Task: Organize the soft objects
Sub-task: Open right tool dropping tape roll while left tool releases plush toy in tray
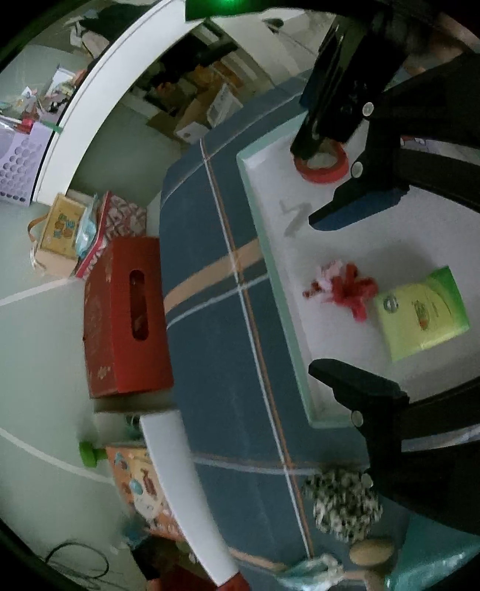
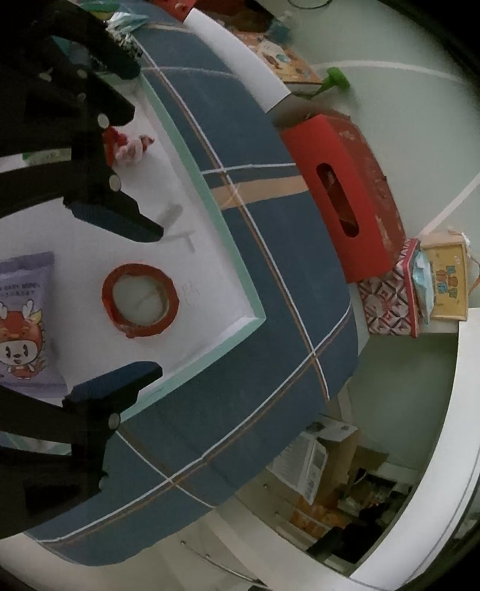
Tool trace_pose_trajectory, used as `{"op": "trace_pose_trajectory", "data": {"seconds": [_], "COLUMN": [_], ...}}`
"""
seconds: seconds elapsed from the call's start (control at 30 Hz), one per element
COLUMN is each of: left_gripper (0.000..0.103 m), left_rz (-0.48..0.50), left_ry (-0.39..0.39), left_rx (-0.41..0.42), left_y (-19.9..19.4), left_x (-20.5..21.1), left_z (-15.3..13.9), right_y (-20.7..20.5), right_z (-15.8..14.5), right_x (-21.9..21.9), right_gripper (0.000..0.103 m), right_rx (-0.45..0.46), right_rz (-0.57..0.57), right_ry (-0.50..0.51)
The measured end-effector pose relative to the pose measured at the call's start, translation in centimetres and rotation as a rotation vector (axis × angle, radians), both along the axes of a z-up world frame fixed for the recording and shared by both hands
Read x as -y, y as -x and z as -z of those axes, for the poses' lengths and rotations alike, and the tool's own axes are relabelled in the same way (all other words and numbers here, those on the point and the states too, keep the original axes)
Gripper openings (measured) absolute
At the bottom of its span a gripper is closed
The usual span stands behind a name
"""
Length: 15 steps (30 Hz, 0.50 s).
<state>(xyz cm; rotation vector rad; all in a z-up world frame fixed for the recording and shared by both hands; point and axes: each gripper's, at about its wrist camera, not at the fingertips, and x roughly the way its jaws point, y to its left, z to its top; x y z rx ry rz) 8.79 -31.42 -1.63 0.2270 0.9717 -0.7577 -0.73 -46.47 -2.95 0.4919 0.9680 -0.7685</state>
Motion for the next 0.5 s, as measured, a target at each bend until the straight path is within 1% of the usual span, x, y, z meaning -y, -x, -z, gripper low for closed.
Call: {"op": "trace_pose_trajectory", "data": {"seconds": [0.03, 0.1, 0.13, 0.17, 0.23, 0.27, 0.37, 0.5], "left_gripper": [0.074, 0.075, 0.079, 0.085, 0.088, 0.089, 0.09, 0.09], "left_rz": [-0.013, -0.043, -0.057, -0.084, -0.125, -0.146, -0.195, -0.236], "left_ry": [-0.013, -0.036, -0.041, -0.049, -0.061, -0.068, -0.092, -0.091], "left_rx": [0.003, -0.006, -0.011, -0.02, -0.03, -0.034, -0.058, -0.06], "left_y": [-0.1, -0.6, -0.9, -1.3, -1.7, -2.0, -3.0, -3.1], "left_x": [-0.2, -0.9, -1.2, -1.8, -2.7, -3.2, -4.9, -6.6], "left_z": [-0.2, -0.6, -0.7, -1.1, -1.4, -1.5, -1.7, -2.5], "right_y": [0.1, 0.2, 0.3, 0.3, 0.4, 0.4, 0.3, 0.0], "right_z": [-0.3, -0.7, -1.1, -1.5, -2.2, -2.4, -2.9, -3.4], "right_x": [0.0, -0.2, -0.4, -0.6, -0.9, -1.1, -1.7, -2.9], "right_gripper": [0.073, 0.08, 0.082, 0.087, 0.096, 0.103, 0.103, 0.103], "right_rx": [0.009, 0.015, 0.017, 0.02, 0.025, 0.029, 0.028, 0.012], "right_rz": [-0.001, -0.002, -0.006, -0.011, -0.022, -0.029, -0.047, -0.078], "right_ry": [-0.004, -0.004, 0.002, 0.008, 0.014, 0.012, 0.012, 0.034]}}
